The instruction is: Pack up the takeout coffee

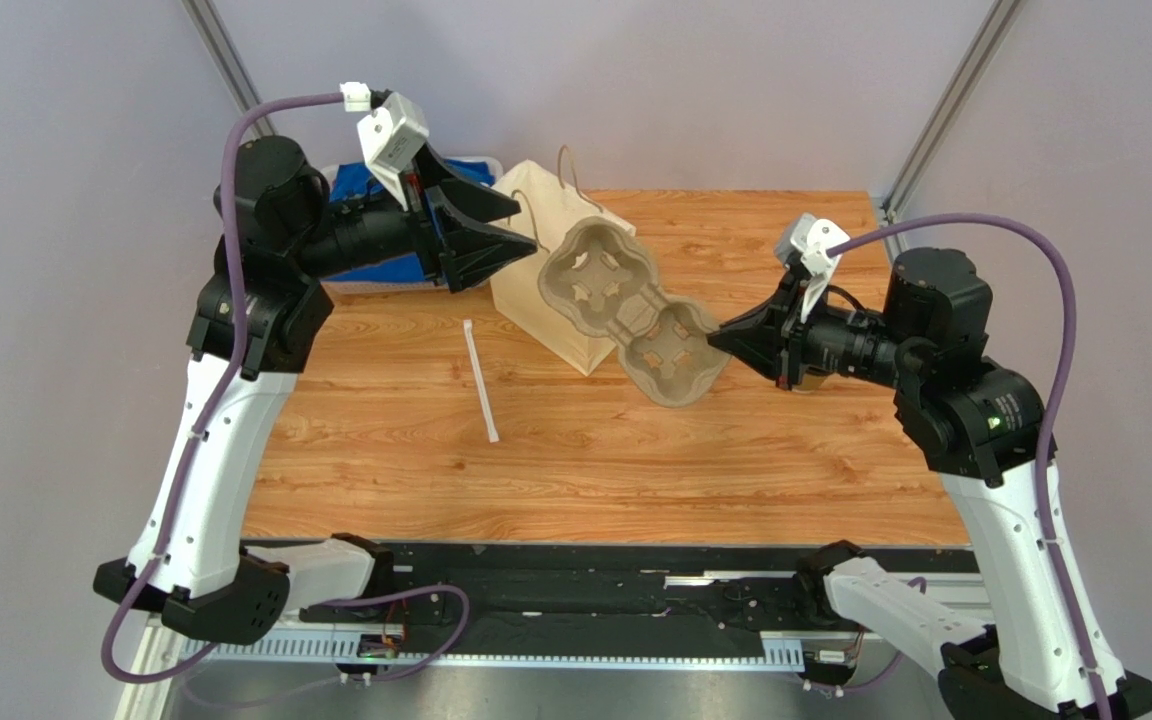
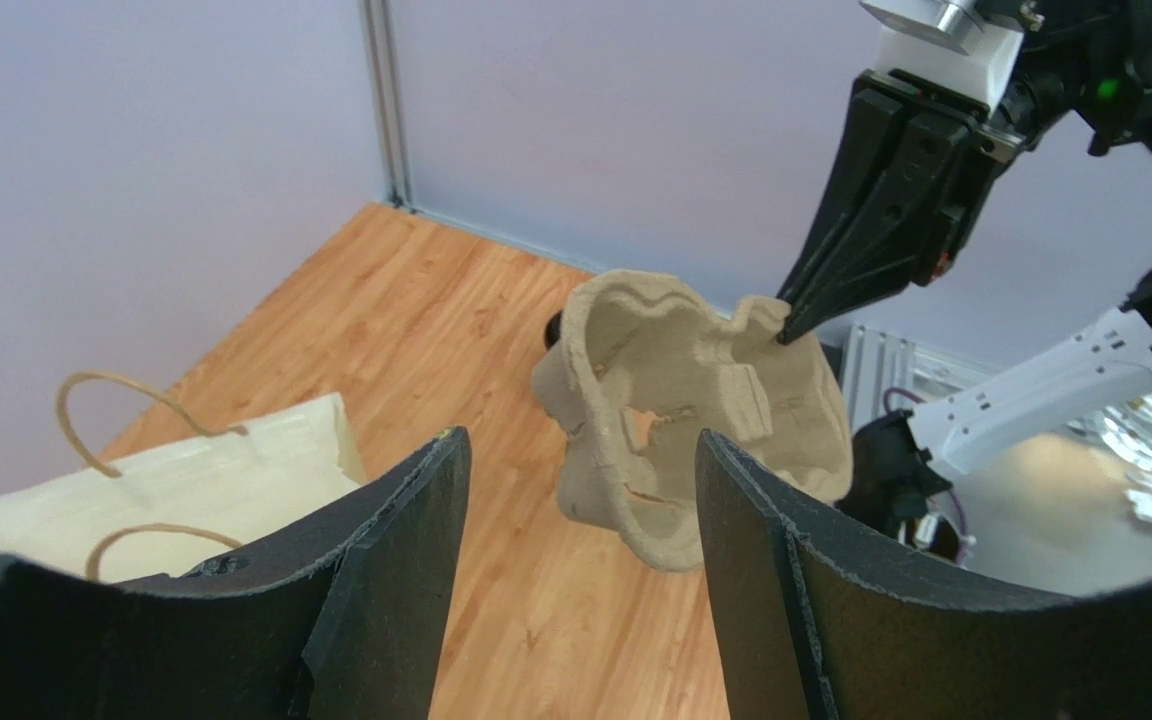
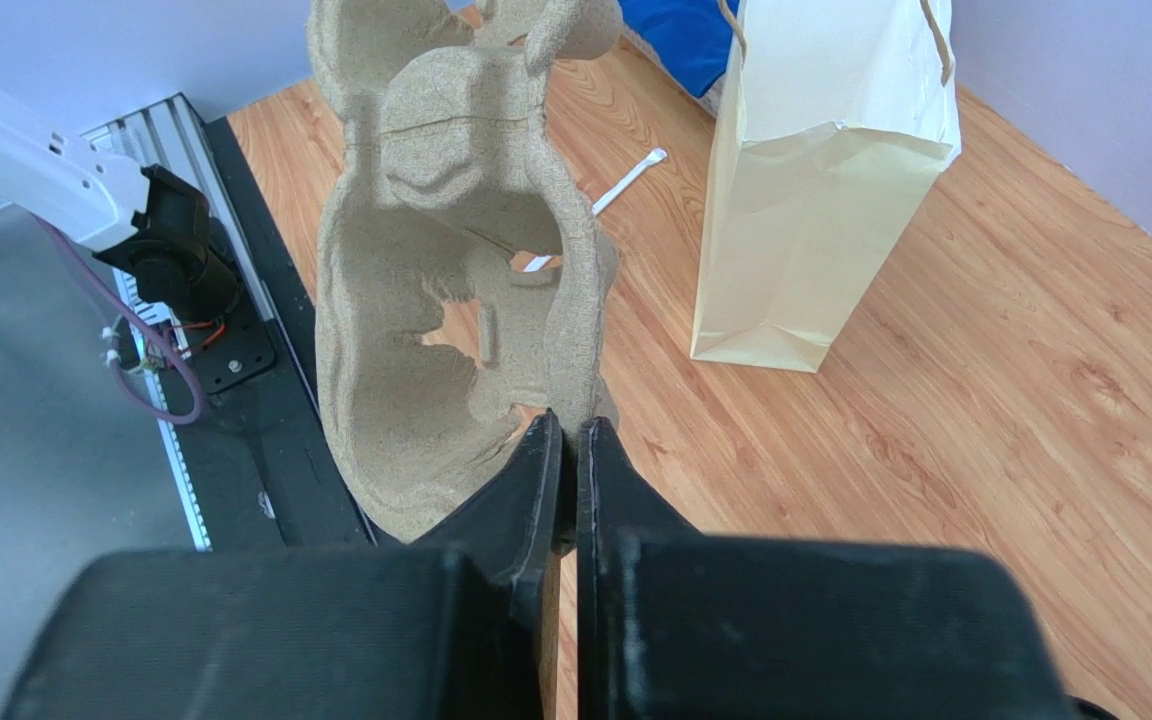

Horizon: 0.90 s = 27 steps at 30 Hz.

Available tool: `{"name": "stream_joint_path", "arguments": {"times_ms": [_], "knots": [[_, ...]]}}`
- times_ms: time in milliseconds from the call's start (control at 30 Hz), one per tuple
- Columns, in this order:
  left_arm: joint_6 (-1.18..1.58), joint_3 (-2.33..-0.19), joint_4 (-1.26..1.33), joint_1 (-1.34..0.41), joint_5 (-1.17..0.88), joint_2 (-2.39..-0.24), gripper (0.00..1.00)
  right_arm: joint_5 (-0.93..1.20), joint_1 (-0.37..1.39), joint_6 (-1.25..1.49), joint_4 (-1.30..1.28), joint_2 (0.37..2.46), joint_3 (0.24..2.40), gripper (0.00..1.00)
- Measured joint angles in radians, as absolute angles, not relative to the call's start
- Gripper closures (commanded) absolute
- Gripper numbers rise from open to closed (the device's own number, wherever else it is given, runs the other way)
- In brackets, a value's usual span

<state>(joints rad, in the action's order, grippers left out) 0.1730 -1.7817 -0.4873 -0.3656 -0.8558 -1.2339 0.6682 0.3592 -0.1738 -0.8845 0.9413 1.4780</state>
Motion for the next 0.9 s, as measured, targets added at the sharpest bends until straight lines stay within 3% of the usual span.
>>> {"name": "stream_joint_path", "arguments": {"times_ms": [233,600,900], "knots": [[0.215,-1.699,-0.484,-0.387,-0.887,-1.227,0.35,0.617,0.425,-0.193,-0.884,0.943,1.478,1.0],[0.228,-1.642,-0.508,-0.406,-0.893,-1.226,0.49,0.576,0.471,-0.208,-0.884,0.959,1.478,1.0],[0.209,-1.628,-0.543,-0.406,-0.876,-1.225,0.52,0.549,0.503,-0.211,-0.882,0.963,1.478,1.0]]}}
